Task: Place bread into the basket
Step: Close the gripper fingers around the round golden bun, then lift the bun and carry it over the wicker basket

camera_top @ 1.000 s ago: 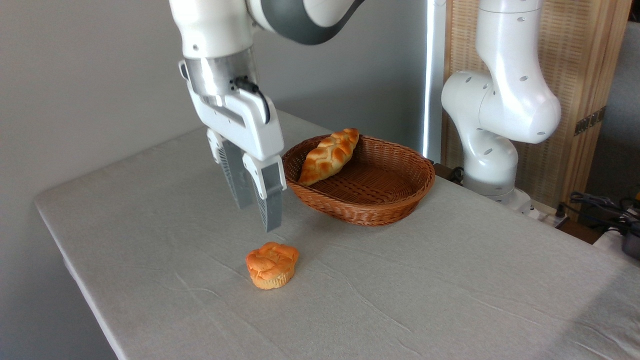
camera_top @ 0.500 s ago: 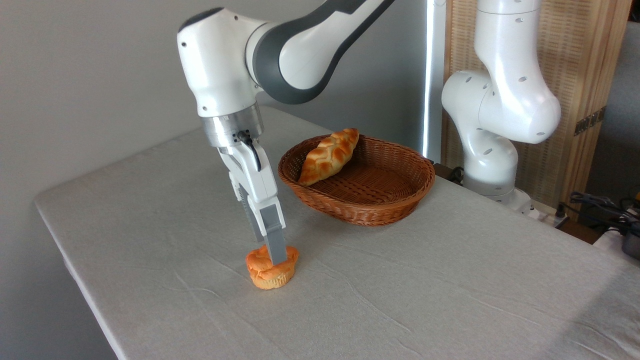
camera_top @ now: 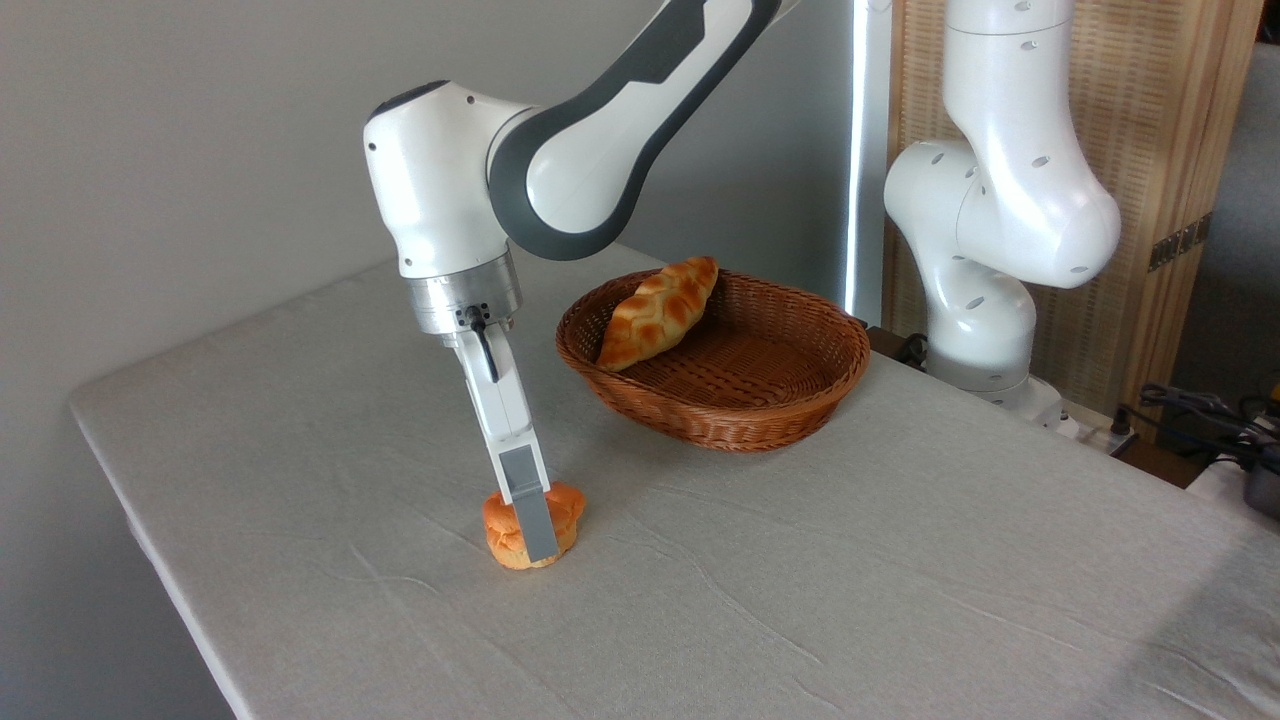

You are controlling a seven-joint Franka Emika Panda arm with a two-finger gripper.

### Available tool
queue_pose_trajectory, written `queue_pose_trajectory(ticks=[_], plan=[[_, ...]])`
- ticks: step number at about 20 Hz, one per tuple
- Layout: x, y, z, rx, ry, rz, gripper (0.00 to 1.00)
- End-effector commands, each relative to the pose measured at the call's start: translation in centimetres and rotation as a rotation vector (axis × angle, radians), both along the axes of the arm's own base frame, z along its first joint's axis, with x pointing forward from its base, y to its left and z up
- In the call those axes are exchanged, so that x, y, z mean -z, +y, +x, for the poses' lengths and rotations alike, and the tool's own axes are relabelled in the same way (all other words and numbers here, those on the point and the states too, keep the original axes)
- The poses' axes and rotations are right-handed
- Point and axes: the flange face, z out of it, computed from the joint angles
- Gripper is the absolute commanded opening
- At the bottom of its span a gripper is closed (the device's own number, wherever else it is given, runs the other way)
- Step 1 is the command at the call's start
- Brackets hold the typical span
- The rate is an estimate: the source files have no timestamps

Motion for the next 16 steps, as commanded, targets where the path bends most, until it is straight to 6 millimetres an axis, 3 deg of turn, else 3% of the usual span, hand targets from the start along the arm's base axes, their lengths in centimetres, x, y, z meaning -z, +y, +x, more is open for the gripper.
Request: queue_pose_trajectory(ticks=[1,2,13,16], plan=[[0.1,-0.1,0.2,0.018,-0.024,0.001,0.05],[0.1,-0.1,0.2,0.018,-0.024,0.001,0.02],[-1.1,-0.1,0.5,0.010,-0.042,-0.009,0.02],[-2.6,-0.1,1.0,-0.003,-0.052,-0.021,0.02]])
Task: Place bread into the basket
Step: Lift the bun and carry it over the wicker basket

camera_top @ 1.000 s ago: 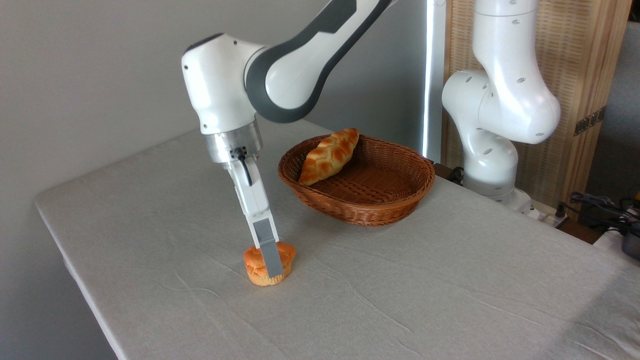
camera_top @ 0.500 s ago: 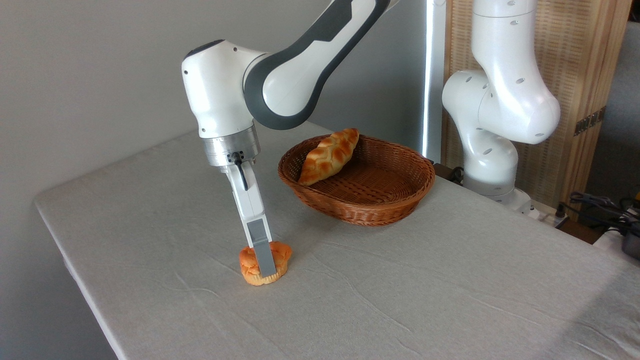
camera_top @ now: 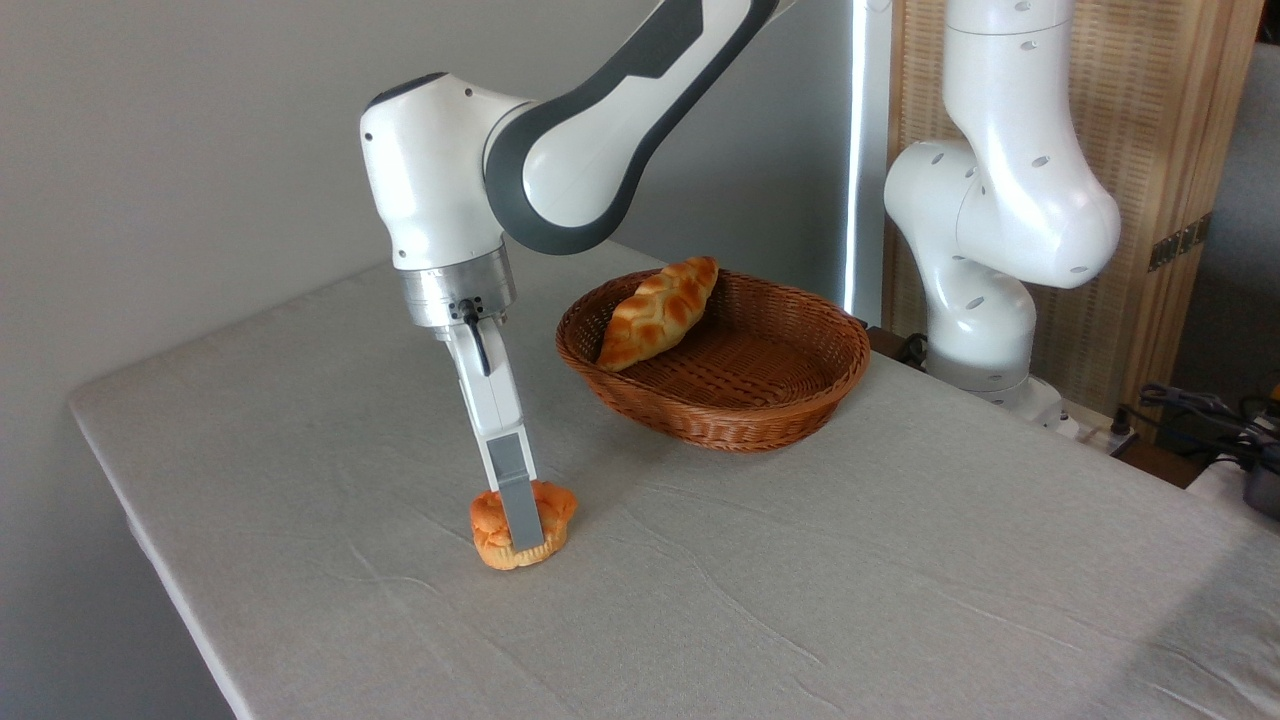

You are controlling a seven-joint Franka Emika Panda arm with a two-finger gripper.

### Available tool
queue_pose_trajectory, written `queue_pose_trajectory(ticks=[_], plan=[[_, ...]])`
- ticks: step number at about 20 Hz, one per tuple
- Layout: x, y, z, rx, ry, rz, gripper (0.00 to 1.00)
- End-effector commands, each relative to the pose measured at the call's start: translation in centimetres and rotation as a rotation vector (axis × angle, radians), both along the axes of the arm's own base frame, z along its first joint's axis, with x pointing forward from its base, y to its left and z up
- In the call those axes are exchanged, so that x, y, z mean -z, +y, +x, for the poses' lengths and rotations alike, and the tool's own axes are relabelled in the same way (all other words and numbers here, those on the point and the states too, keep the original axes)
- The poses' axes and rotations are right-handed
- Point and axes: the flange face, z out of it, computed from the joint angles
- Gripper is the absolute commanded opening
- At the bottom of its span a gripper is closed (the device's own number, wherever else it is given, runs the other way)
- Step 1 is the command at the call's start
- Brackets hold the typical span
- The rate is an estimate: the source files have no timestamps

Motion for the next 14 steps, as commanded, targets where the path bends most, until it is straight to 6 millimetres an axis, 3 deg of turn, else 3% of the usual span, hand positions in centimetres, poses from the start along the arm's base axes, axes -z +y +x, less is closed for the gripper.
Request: queue_pose_trajectory(ticks=[1,4,5,8,10,12,14], plan=[[-2.6,0.3,0.8,-0.021,-0.025,-0.025,0.02],[-7.5,0.9,0.5,-0.066,-0.016,-0.041,0.02],[-9.9,0.9,-0.6,-0.086,-0.010,-0.070,0.02],[-15.9,0.3,-6.3,-0.078,0.063,-0.104,0.04],[-18.5,-1.1,-10.3,-0.053,0.124,-0.114,0.08],[-19.0,-2.1,-14.1,-0.017,0.211,-0.084,0.08],[-17.3,-3.0,-17.1,0.013,0.318,-0.035,0.17]])
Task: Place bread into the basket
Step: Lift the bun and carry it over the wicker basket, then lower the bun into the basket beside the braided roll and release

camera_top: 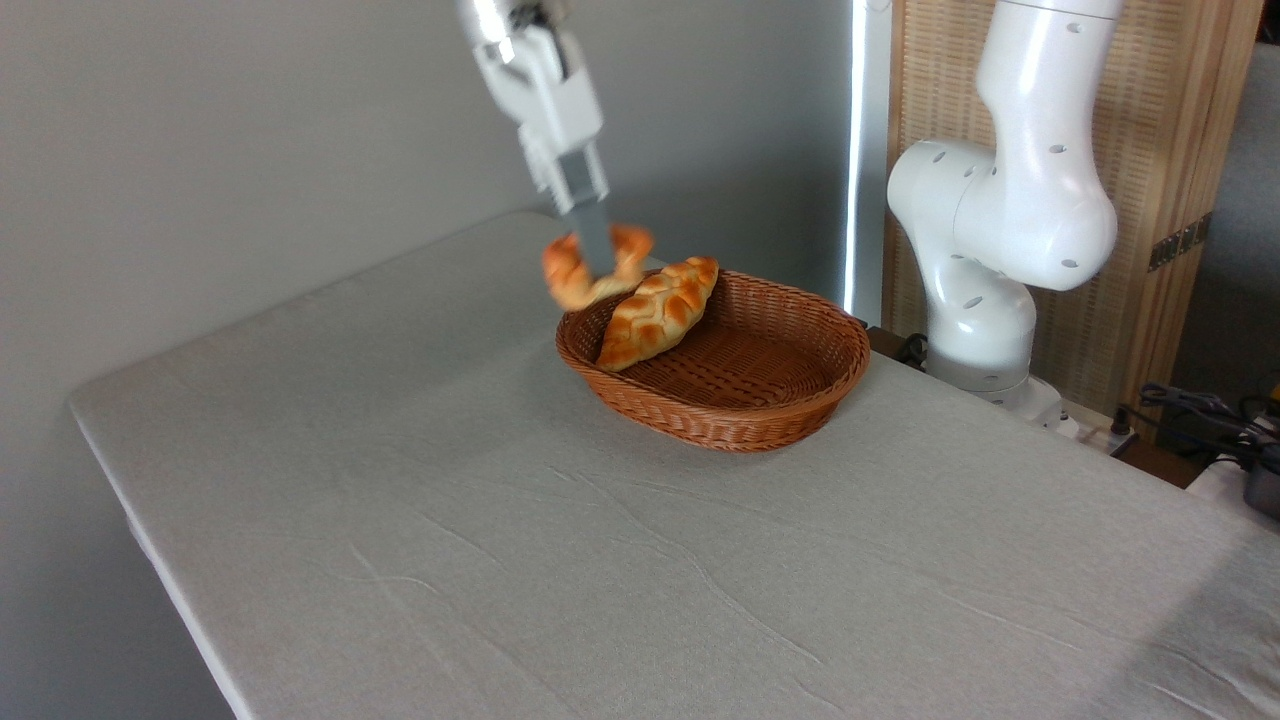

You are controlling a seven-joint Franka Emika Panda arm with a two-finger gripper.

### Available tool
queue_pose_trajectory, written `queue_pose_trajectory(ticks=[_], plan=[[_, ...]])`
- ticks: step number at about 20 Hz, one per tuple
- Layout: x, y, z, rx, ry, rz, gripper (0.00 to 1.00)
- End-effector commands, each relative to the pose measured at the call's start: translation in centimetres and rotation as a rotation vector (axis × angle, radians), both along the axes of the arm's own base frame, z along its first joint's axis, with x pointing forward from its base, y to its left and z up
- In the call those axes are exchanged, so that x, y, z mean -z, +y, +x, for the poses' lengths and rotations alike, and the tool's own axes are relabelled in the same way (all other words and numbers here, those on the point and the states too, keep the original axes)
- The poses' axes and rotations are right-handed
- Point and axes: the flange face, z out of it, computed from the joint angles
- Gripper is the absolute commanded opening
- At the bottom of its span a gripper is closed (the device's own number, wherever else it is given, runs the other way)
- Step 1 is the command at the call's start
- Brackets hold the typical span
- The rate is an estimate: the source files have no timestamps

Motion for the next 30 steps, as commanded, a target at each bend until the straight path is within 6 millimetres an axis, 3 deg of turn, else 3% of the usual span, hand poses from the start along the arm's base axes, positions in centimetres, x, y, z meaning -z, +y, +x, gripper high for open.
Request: queue_pose_trajectory(ticks=[1,3,6,12,22,24,26,28,30], plan=[[3.6,-0.7,-4.8,0.069,0.166,0.042,0.21],[6.6,0.7,-5.0,0.047,0.222,0.056,0.66],[9.2,0.6,-4.7,0.054,0.224,0.065,0.85],[12.0,1.1,-4.3,0.063,0.252,0.124,1.00],[13.7,-0.8,-3.2,0.021,0.318,0.123,1.00],[12.5,-1.2,-2.3,0.024,0.292,0.111,1.00],[9.1,-1.0,-0.8,0.012,0.219,0.078,1.00],[4.1,0.8,1.5,-0.029,0.112,0.023,1.00],[0.8,4.6,4.2,-0.105,0.038,-0.058,1.00]])
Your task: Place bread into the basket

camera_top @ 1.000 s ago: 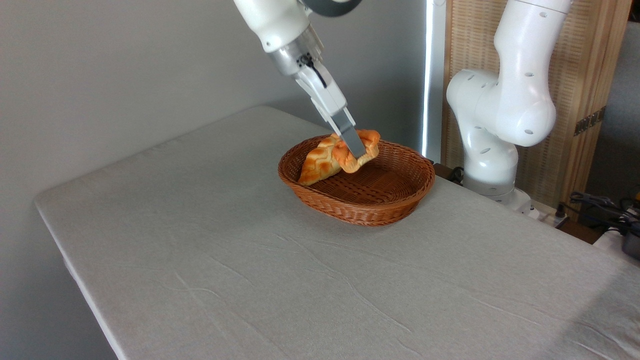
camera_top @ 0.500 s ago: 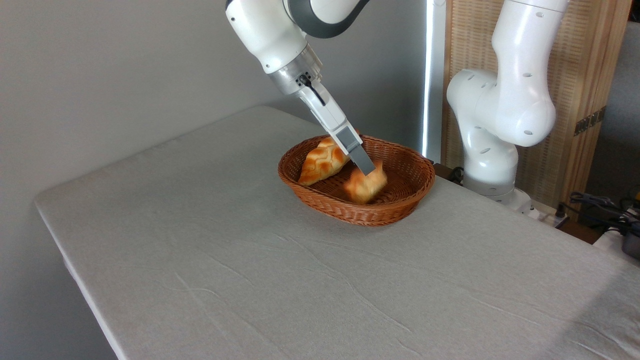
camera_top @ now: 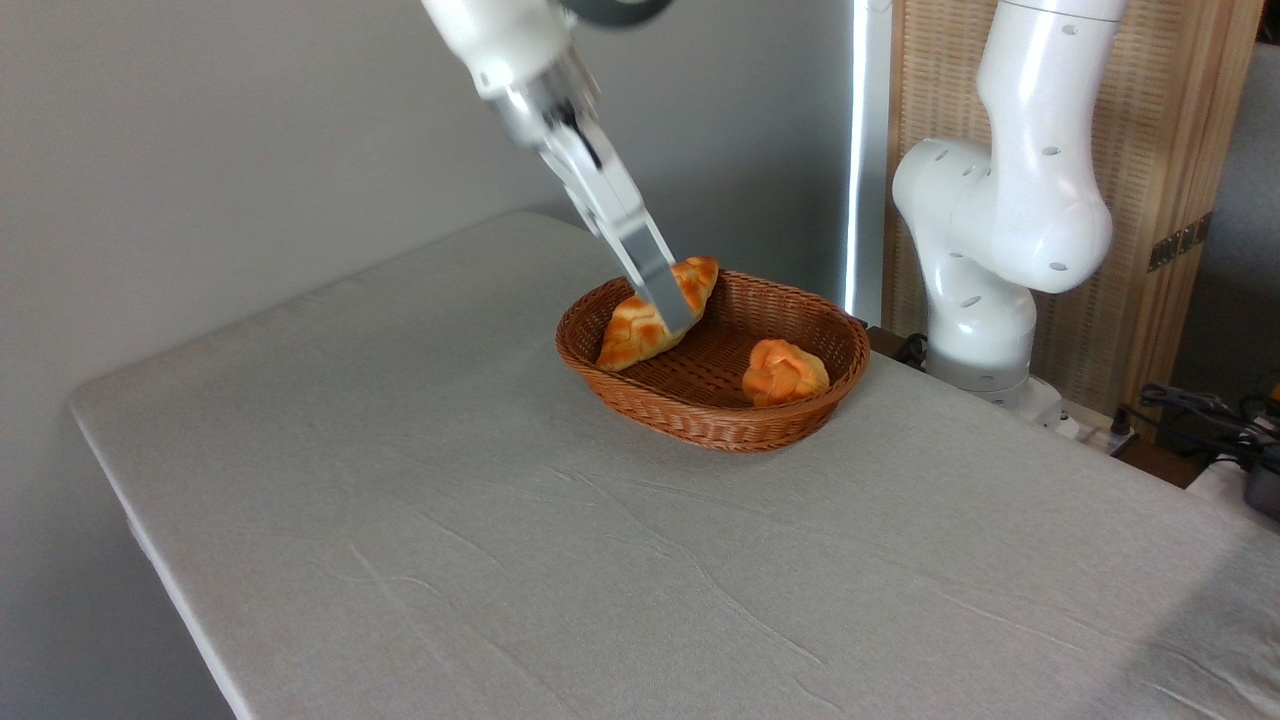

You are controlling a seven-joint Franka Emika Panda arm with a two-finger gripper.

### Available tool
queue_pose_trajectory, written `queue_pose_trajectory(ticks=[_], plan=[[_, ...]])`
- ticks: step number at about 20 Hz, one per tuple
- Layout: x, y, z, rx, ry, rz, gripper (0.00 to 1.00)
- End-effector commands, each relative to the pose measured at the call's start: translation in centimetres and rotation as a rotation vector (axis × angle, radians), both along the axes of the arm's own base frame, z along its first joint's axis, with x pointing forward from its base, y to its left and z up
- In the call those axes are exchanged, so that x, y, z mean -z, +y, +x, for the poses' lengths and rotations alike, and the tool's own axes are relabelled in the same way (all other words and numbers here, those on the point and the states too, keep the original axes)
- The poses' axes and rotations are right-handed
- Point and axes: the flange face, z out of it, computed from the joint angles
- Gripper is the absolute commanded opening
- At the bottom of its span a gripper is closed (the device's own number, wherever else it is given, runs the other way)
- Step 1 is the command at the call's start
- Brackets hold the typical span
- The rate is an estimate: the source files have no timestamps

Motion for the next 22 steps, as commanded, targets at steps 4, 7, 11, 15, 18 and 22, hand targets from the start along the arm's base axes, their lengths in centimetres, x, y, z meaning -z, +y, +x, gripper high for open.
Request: queue_pose_trajectory(ticks=[4,7,11,15,18,22], plan=[[-6.9,9.4,8.8,-0.189,-0.294,-0.218,1.00],[-6.3,10.5,10.4,-0.237,-0.338,-0.270,1.00],[-7.2,11.0,10.5,-0.273,-0.337,-0.296,1.00],[-7.0,10.8,11.0,-0.273,-0.336,-0.291,1.00],[-7.4,10.8,11.4,-0.271,-0.345,-0.293,1.00],[-8.2,10.2,13.6,-0.337,-0.346,-0.297,1.00]])
